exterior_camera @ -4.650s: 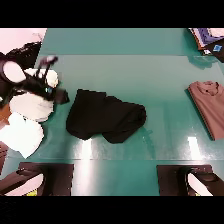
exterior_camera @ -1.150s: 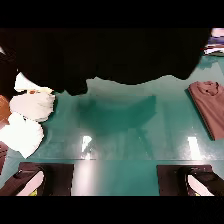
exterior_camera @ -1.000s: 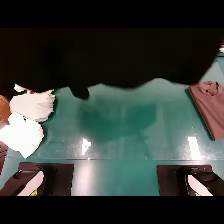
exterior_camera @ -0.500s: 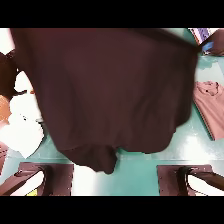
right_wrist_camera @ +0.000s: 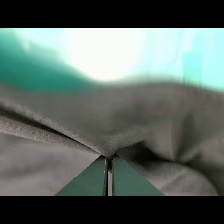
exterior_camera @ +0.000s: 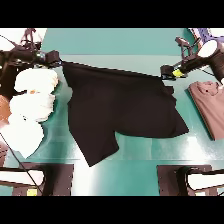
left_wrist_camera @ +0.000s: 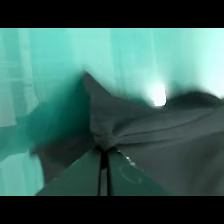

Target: Fold the shirts.

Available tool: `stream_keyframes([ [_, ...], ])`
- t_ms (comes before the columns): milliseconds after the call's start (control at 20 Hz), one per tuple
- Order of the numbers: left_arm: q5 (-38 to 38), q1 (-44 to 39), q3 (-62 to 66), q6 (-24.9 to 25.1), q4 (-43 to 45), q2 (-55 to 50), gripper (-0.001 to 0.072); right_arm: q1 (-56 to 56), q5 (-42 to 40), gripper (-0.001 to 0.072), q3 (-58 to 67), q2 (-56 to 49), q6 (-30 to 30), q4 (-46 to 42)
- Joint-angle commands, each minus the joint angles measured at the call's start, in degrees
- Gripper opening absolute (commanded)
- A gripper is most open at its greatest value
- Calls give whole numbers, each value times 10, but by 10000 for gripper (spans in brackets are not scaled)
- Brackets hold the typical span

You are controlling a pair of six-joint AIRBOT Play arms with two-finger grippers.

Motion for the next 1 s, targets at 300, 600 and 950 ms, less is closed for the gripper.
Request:
stream_keyframes([
  [300,41,0,-1,0,0,-50,493,-1,-111,276,24,-44,-2,68],
  [600,-162,47,-26,-5,47,13,492,-23,95,275,71,10,-67,55],
  [950,-153,49,-376,-9,80,229,494,-57,136,275,-133,187,-81,50],
])
